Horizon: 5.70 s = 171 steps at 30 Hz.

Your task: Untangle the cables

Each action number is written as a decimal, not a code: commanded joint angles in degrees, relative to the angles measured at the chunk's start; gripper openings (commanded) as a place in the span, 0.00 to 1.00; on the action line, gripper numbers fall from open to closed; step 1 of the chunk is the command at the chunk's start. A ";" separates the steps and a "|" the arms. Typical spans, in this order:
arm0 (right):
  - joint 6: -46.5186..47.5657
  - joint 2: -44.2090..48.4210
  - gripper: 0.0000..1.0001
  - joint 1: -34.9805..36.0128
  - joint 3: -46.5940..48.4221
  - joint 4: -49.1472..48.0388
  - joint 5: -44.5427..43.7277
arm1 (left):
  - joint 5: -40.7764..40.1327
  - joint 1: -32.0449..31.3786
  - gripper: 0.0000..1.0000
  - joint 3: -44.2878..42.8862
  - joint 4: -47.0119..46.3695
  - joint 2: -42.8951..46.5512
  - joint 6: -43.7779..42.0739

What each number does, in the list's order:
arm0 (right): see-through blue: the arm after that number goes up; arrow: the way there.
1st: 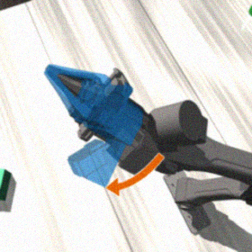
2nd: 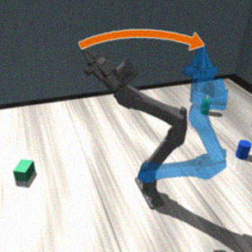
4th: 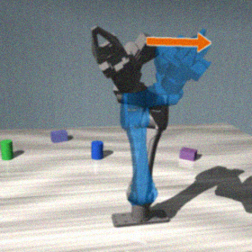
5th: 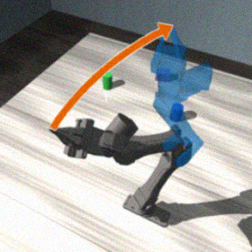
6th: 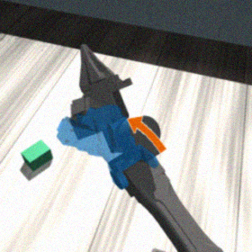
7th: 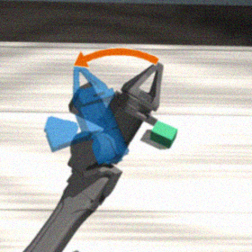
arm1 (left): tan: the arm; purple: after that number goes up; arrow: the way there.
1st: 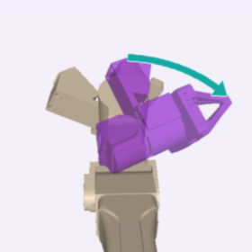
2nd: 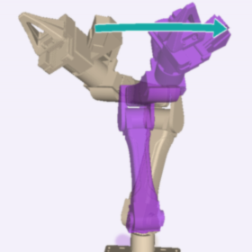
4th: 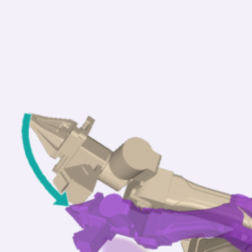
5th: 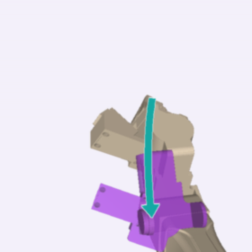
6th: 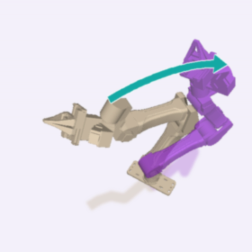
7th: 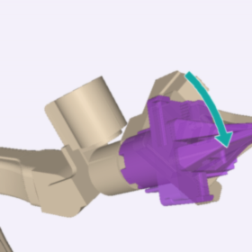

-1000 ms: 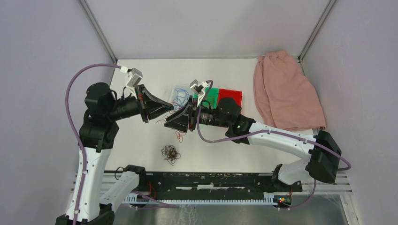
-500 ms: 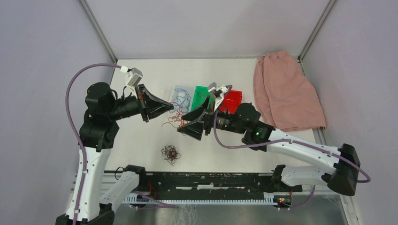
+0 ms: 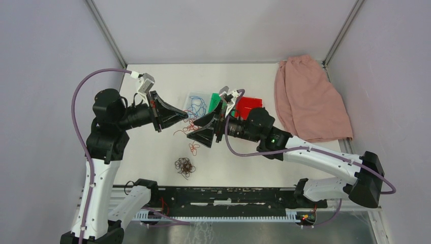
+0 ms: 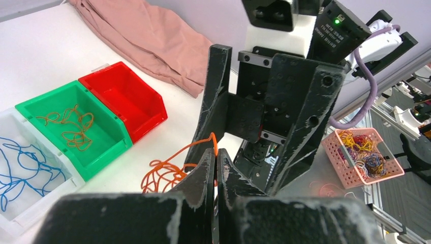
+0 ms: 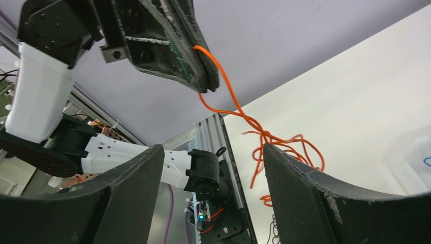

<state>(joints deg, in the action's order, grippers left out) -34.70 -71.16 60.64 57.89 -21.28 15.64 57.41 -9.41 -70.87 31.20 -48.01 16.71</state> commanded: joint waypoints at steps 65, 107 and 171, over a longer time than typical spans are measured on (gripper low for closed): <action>-8.70 13.57 0.50 -5.91 -21.06 9.98 -23.13 | -3.87 -2.73 0.03 -11.18 -13.56 -18.55 -1.40; -5.24 25.28 0.52 -7.60 -15.28 47.73 -41.31 | -21.95 -14.09 0.03 -18.82 -13.83 -58.96 -21.04; 4.94 -22.82 0.00 1.62 5.24 40.89 -12.65 | -20.35 10.29 0.99 -4.72 26.82 -18.69 -47.53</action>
<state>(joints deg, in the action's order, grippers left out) -29.95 -100.51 62.76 60.90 19.20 4.82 37.19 0.58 -78.08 59.72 -68.34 -26.81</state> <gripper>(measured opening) 0.029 0.993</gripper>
